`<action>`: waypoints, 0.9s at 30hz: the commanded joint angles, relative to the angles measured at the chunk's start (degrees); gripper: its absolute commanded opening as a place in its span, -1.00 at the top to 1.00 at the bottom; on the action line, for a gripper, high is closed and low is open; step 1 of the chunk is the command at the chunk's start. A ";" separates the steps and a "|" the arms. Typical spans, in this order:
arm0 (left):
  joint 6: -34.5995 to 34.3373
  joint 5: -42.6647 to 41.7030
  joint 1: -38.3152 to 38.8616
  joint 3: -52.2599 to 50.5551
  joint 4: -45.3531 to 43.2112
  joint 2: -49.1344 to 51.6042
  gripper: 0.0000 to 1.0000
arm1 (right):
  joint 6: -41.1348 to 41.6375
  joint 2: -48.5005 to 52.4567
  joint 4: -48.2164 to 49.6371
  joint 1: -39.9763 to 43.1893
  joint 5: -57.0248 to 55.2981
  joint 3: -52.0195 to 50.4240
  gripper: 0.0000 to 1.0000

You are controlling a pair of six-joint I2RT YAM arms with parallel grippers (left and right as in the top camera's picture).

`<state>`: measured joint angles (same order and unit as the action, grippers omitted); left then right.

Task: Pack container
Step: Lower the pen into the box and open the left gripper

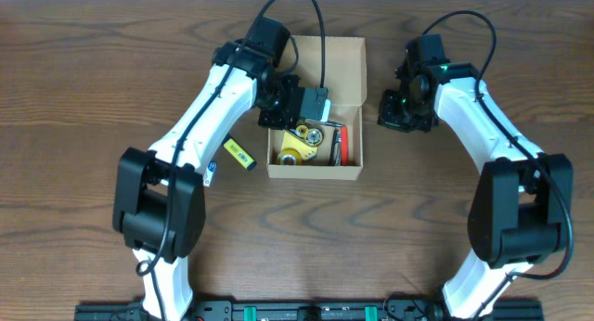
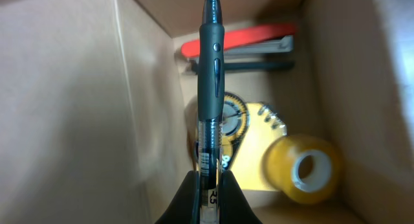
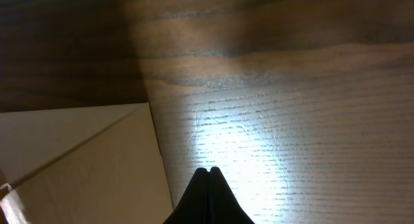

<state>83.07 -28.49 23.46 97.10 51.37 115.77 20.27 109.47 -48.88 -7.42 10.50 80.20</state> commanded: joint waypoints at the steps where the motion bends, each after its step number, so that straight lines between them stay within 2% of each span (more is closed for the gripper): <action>1: 1.16 3.58 -0.09 0.68 -1.09 1.18 0.89 | -1.05 -0.22 0.46 0.26 0.26 1.05 0.97; 11: 0.46 3.63 -0.09 0.68 -2.97 4.55 0.89 | -1.09 -0.22 0.81 0.26 2.25 1.05 0.97; 18: -2.58 3.54 -0.07 0.68 -3.69 4.87 0.88 | -1.73 -0.22 0.70 0.28 2.21 1.05 0.97; 20: -2.80 3.50 -0.07 0.68 -3.67 4.87 0.60 | -1.77 -0.22 0.63 0.26 2.23 1.05 0.97; 21: -4.11 3.50 -0.07 0.66 -3.87 4.87 0.31 | -2.14 -0.22 0.46 0.26 2.23 1.05 0.98; 22: -5.27 3.50 -0.07 0.68 -4.02 4.87 0.21 | -2.16 -0.22 0.20 0.26 2.23 1.05 0.97; 24: -6.78 3.50 -0.07 0.68 -4.09 4.87 0.11 | -2.16 -0.22 -0.33 0.28 2.21 1.05 0.98; 27: -7.43 3.41 -0.07 0.68 -4.09 4.87 0.06 | -2.16 -0.22 -0.85 0.28 2.21 1.05 0.97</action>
<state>77.71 -25.06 23.46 97.10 47.31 119.77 19.22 109.47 -49.43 -7.42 12.19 80.23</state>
